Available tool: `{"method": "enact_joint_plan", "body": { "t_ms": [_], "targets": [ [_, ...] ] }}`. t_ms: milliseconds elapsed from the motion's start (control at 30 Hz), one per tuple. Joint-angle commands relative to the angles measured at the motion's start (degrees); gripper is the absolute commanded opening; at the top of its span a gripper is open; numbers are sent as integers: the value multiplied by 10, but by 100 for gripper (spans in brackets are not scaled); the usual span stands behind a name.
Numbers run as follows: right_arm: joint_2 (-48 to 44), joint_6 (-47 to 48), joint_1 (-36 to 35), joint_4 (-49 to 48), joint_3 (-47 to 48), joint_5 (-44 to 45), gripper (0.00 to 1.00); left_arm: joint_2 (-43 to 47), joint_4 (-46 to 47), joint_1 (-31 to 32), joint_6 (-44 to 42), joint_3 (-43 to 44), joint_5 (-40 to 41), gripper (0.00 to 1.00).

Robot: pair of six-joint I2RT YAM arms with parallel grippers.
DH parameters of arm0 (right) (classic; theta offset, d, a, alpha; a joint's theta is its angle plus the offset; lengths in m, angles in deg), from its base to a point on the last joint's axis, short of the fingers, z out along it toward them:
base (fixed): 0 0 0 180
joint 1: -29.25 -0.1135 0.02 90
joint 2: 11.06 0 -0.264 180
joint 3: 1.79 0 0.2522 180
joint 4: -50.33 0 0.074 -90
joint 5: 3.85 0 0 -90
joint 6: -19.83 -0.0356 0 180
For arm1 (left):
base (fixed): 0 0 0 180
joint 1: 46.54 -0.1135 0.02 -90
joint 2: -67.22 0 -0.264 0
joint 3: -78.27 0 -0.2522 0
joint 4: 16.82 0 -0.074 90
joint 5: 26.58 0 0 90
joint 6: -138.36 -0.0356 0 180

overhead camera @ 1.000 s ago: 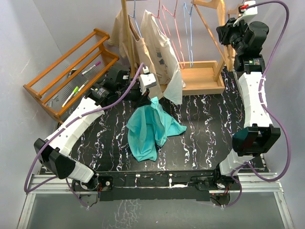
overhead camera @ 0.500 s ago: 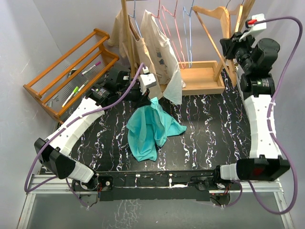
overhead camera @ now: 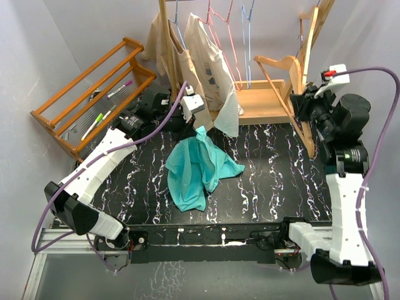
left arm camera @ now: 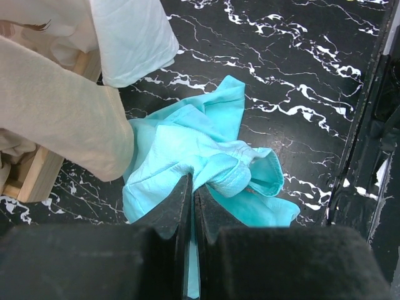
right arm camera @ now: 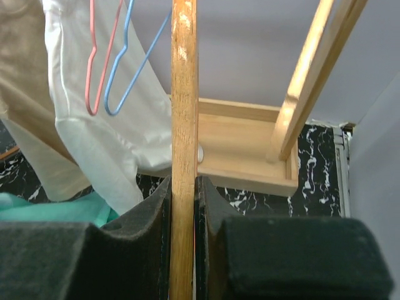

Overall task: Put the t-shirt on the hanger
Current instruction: Pick up the hanger from the clothesline, then place the T-shirt on the hanger.

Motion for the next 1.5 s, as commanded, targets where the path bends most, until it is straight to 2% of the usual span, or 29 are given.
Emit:
{"method": "enact_joint_plan", "body": {
  "t_ms": [0, 233, 433, 567, 700, 1067, 1467],
  "targets": [
    [-68, 7, 1, 72, -3, 25, 8, 27, 3, -3, 14, 5, 37, 0],
    [-134, -7, 0, 207, 2, -27, 8, -6, 0, -3, 23, 27, 110, 0],
    [-166, -31, 0, 265, 10, -94, 8, -39, 9, -4, 24, 51, 178, 0],
    [-184, -35, 0, 294, 4, -107, 8, -54, 14, -10, 25, 58, 198, 0],
    [-187, -41, 2, 313, -1, -144, 8, -67, 20, -20, 35, 60, 204, 0],
    [-186, -50, 2, 411, 11, -90, 8, -81, 29, -51, 41, 55, 196, 0],
    [-184, -67, 20, 427, 41, -236, 8, -90, 27, -53, 39, 54, 193, 0]
  ]
}}
